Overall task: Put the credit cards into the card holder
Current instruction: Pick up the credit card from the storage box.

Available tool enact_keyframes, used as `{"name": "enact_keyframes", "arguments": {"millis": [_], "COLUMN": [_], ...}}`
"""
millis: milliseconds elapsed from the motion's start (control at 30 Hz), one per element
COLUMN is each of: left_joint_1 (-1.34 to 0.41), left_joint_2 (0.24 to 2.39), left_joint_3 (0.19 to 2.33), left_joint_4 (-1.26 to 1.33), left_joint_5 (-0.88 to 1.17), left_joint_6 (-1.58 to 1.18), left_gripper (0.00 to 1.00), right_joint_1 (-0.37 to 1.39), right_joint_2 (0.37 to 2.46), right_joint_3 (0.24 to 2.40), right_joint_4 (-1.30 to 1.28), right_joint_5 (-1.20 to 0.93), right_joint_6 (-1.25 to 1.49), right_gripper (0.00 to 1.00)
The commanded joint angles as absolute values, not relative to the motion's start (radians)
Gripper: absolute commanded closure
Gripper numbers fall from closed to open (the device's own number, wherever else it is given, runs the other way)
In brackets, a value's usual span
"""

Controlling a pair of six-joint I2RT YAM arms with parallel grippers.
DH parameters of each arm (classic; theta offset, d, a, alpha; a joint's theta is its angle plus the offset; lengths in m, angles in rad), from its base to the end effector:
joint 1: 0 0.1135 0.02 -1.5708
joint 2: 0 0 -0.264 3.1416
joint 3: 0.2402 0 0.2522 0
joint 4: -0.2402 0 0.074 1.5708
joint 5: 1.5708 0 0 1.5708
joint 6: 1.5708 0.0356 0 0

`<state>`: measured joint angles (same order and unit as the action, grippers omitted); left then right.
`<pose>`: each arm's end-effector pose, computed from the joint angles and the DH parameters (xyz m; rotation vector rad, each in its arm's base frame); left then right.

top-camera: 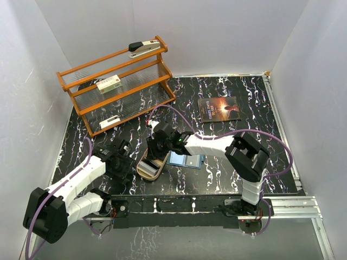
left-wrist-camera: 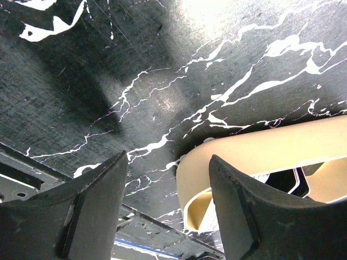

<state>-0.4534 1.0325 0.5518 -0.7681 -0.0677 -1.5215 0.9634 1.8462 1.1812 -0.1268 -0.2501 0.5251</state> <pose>0.1487 -0.0698 0.1762 -1.4843 2.4787 -0.3377 0.2198 0.3317 0.1864 -0.6874 2.4770 0.9512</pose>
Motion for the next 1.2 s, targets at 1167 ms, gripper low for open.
{"name": "enact_keyframes", "arguments": {"millis": [1167], "left_joint_1": [-0.449], "left_joint_2": [1.039], "left_joint_3": [0.578], "left_joint_4": [-0.786], "left_joint_5": [-0.092], "left_joint_6": [-1.489], "left_gripper": [0.39], "right_joint_1": [0.962], "right_joint_2": [1.768], "right_joint_3": [1.154], "right_joint_4": [-0.138], "right_joint_5": [-0.236], "right_joint_6": [0.593], "right_gripper": [1.0]}}
